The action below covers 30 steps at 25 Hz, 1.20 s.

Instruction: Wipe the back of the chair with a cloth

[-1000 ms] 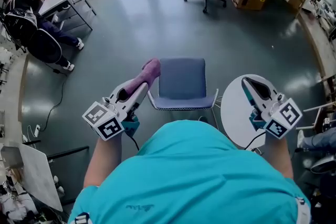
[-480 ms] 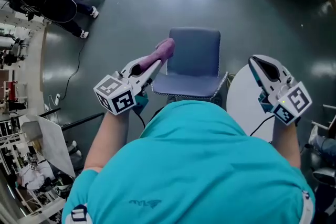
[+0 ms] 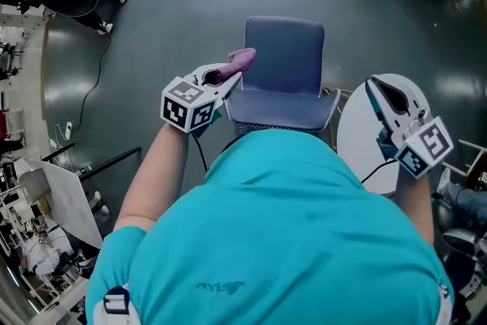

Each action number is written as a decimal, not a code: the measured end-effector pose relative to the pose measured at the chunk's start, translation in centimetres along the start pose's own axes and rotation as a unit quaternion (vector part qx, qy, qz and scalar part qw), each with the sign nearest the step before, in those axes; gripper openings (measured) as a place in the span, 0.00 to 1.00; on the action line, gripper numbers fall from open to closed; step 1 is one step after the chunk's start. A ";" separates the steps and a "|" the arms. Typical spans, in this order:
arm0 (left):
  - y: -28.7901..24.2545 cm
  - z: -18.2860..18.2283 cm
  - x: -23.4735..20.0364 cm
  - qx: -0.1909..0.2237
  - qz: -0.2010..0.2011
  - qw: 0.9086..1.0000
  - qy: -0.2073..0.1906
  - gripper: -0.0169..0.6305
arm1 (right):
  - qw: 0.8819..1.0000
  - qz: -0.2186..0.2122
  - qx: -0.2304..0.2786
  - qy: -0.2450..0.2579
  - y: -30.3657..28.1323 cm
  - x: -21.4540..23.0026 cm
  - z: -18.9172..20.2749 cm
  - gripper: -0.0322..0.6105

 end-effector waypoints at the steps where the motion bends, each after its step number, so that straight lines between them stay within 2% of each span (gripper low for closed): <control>1: -0.1 0.6 -0.1 -0.009 -0.003 1.000 0.004 0.12 | 1.000 -0.003 -0.001 0.000 0.1 0.0 -0.2 0.04; 5: -0.2 3.3 -0.1 -0.059 -0.013 0.998 0.007 0.12 | 1.000 -0.016 -0.006 0.008 0.7 0.2 -0.7 0.04; 9: -1.4 5.0 0.4 -0.145 -0.017 0.988 -0.041 0.12 | 1.000 -0.023 -0.012 0.011 2.4 1.2 -0.5 0.04; 12: -2.5 6.2 0.9 -0.219 -0.011 0.971 -0.096 0.12 | 1.000 -0.024 -0.011 0.006 3.5 1.7 -0.3 0.04; 16: -3.8 9.0 1.0 -0.302 0.014 0.938 -0.168 0.12 | 1.000 -0.024 -0.011 -0.003 3.5 1.5 0.1 0.04; 23: -5.1 12.7 1.3 -0.403 0.081 0.889 -0.201 0.12 | 1.000 -0.014 -0.018 -0.017 2.5 2.1 1.9 0.04; 27: -5.1 14.6 2.0 -0.429 0.118 0.873 -0.201 0.12 | 0.999 -0.015 -0.029 -0.016 1.2 1.8 2.7 0.04; 30: -5.2 14.6 2.4 -0.430 0.123 0.872 -0.201 0.12 | 0.999 -0.015 -0.032 -0.015 0.3 1.6 2.6 0.04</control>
Point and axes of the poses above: the fingertips, and each gripper's own axes: y backward along the fingers, x to its right, z out of its underside, the point moved 7 cm from there along y, backward along the fingers, and after that the axes turned 6 degrees about -y, right-handed, at the moved point
